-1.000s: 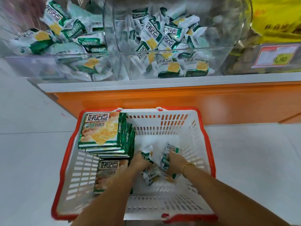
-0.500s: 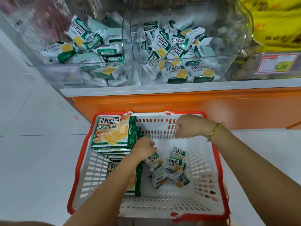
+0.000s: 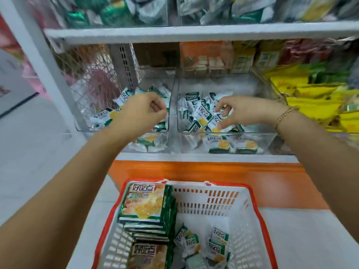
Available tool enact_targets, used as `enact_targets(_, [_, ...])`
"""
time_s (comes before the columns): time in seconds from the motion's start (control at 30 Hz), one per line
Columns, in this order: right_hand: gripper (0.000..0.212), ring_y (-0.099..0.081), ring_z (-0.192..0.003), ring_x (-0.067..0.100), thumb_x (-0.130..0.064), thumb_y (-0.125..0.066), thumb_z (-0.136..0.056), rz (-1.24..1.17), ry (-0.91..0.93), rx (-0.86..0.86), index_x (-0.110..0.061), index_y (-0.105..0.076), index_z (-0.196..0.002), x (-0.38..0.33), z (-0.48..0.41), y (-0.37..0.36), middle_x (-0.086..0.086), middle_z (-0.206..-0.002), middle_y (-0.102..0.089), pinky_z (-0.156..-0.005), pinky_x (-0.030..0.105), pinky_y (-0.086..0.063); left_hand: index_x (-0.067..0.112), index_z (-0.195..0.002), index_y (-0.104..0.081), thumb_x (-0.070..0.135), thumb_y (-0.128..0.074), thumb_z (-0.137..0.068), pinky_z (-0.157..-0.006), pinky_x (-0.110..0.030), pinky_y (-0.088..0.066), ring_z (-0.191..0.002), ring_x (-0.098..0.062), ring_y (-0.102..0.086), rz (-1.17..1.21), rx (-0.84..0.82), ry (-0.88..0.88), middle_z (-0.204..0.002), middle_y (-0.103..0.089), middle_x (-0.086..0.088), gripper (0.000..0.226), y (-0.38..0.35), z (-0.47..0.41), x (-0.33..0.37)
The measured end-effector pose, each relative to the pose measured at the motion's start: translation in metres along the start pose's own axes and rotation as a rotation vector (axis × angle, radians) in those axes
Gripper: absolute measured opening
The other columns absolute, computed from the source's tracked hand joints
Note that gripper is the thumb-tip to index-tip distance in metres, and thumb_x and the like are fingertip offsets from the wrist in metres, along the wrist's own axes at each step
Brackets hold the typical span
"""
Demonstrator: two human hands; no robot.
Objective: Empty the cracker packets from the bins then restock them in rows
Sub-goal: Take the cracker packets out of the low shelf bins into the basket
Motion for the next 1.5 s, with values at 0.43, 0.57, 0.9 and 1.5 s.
enact_targets(0.43, [0.069,-0.056,-0.102,0.022,-0.032,-0.085,-0.069,-0.183,-0.044,-0.135,-0.020,-0.043,-0.123,-0.017,-0.089,-0.046,0.003,-0.114,-0.054,-0.089,0.037,-0.050,0.009,-0.132,-0.050,0.027,-0.076,-0.079,-0.082,-0.032,-0.042,-0.106,-0.032,-0.055,-0.367,-0.066,0.394,-0.133,-0.053,-0.016,0.061,0.035,-0.024,-0.127])
enact_targets(0.57, [0.060,-0.049,-0.081,0.015,-0.033,-0.083,-0.071,-0.077,-0.009,-0.197,-0.022,-0.046,-0.118,-0.021,-0.093,-0.046,-0.002,-0.096,-0.050,-0.067,0.031,-0.041,0.013,-0.132,-0.050,0.020,-0.077,-0.077,-0.072,-0.027,-0.039,-0.092,-0.027,-0.055,-0.361,-0.063,0.404,-0.125,-0.059,-0.015,0.062,0.040,-0.031,-0.134])
enact_targets(0.9, [0.065,-0.043,-0.126,0.025,-0.043,-0.079,-0.071,-0.126,-0.034,-0.030,-0.023,-0.056,-0.129,-0.004,-0.088,-0.007,0.006,-0.143,-0.044,-0.092,0.027,-0.033,0.011,-0.135,-0.050,0.018,-0.076,-0.079,-0.079,-0.029,-0.039,-0.092,-0.021,-0.050,-0.154,0.020,0.313,-0.128,-0.056,-0.012,0.063,0.071,-0.049,-0.104])
enact_targets(1.5, [0.073,-0.052,-0.107,0.020,-0.030,-0.089,-0.062,-0.222,-0.054,-0.012,-0.023,-0.043,-0.118,0.011,-0.099,-0.028,0.002,-0.122,-0.052,-0.092,0.032,-0.044,0.022,-0.139,-0.048,0.041,-0.065,-0.084,-0.083,-0.019,-0.046,-0.101,-0.016,-0.060,0.076,-0.311,0.255,-0.136,-0.052,-0.010,0.060,0.029,-0.058,-0.102])
Point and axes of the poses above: each hand's wrist, its own z-axis away from the middle knuckle, its own y-axis out of the back of the hand, x = y × z, the point moved 1 cm from there along -z, towards the middle knuckle
